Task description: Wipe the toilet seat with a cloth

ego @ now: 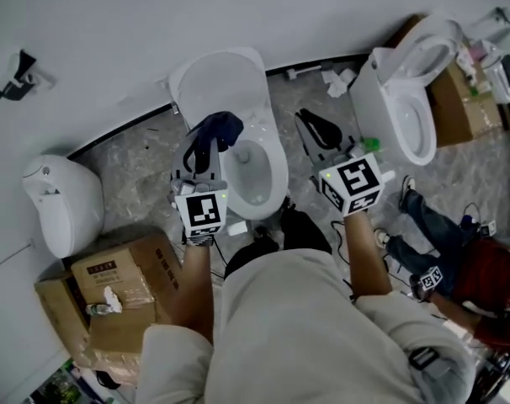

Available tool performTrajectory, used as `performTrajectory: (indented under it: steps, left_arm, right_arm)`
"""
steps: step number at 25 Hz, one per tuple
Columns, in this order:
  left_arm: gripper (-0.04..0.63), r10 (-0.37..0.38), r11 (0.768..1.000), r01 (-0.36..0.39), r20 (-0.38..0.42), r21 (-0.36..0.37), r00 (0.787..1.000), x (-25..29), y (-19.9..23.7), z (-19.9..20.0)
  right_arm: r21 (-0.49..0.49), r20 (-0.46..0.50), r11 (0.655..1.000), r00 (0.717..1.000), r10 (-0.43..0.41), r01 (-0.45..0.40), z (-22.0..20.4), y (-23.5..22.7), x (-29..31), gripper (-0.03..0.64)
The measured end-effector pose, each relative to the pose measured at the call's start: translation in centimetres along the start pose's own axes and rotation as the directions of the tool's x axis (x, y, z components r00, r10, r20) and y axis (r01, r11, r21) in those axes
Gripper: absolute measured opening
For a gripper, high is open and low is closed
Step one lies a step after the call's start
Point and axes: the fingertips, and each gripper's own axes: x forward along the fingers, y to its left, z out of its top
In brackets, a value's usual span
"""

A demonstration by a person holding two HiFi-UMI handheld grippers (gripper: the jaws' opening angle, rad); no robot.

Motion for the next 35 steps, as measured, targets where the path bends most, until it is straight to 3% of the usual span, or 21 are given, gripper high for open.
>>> performTrajectory:
  steps: [8, 13, 18, 35]
  left_arm:
    - [0.035, 0.095, 0.995, -0.092, 0.063, -0.048, 0.994, -3.0, 3.4, 5.4]
    - [0.035, 0.156, 0.988, -0.153, 0.122, -0.035, 0.980, -5.4, 5.7, 9.8]
    - [0.035, 0.198, 0.980, -0.190, 0.178, -0.061, 0.964, -8.0, 7.4, 12.3]
    - [0.035, 0.154, 0.987, -0.144, 0.177, -0.071, 0.972, -9.7, 7.4, 12.9]
  right_arm:
    - [-0.038, 0.052, 0.999, 0.999, 0.005, -0.003, 4.7, 0.4, -1.1, 0.048]
    - [-0.099, 0.131, 0.995, 0.990, 0.045, -0.032, 9.3, 1.6, -1.9, 0.044]
    - [-0.103, 0.145, 0.993, 0.986, 0.080, -0.066, 11.3, 3.2, -2.2, 0.043]
    - [-0.124, 0.133, 0.988, 0.985, 0.111, -0.095, 12.8, 6.2, -2.2, 0.026]
